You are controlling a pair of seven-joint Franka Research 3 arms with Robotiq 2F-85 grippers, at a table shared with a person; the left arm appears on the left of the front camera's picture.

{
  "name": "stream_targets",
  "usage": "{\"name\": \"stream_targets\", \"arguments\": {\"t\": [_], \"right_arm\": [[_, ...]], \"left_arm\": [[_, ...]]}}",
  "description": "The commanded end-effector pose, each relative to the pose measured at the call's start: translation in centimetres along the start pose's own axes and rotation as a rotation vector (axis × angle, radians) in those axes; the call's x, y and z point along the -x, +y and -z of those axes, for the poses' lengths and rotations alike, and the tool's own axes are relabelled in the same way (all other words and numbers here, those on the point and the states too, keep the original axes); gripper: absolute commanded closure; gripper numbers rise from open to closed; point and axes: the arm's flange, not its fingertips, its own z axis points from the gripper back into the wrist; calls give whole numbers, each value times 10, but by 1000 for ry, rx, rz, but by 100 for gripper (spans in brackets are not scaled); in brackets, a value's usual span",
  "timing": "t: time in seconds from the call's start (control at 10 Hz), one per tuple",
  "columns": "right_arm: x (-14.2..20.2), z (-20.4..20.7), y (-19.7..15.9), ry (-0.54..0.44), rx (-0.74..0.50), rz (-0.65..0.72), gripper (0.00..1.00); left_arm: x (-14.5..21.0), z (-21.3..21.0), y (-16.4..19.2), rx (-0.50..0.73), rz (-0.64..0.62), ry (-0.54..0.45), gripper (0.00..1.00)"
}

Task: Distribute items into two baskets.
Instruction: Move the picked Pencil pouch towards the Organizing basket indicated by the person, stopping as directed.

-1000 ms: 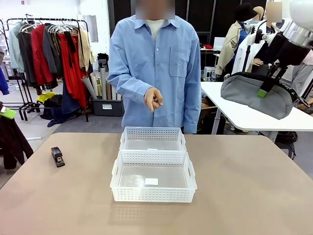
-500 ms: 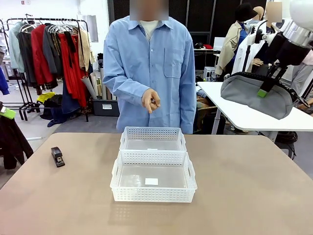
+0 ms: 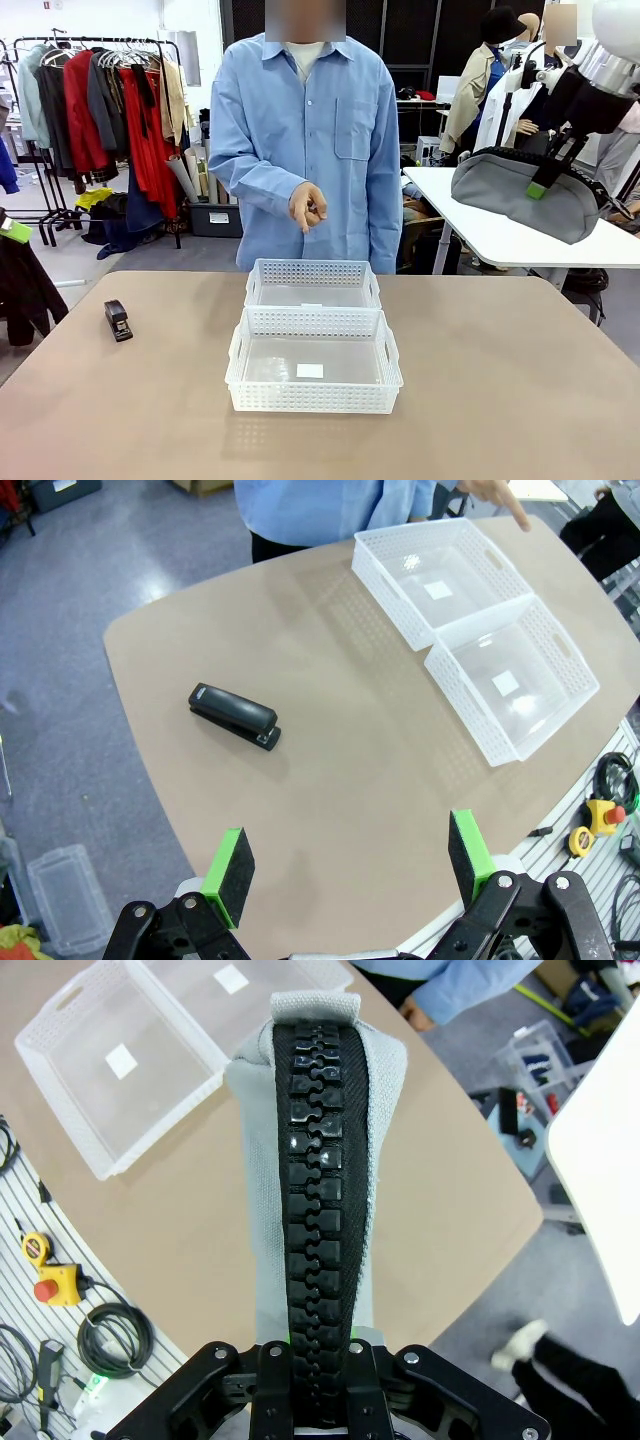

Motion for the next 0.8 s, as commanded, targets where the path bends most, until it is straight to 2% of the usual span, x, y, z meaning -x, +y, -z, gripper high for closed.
{"name": "stream_targets", "arguments": {"t": [0.0, 0.4, 0.7], "right_arm": [[0, -1, -1, 10, -5, -8, 100], [8, 3, 6, 45, -1, -44, 100], [10, 9, 17, 67, -5, -130, 100]], "left_arm": [[0, -1, -1, 3, 2, -2, 0], [0, -1, -1, 3, 2, -2, 0], [0, -1, -1, 3, 2, -2, 0]]}}
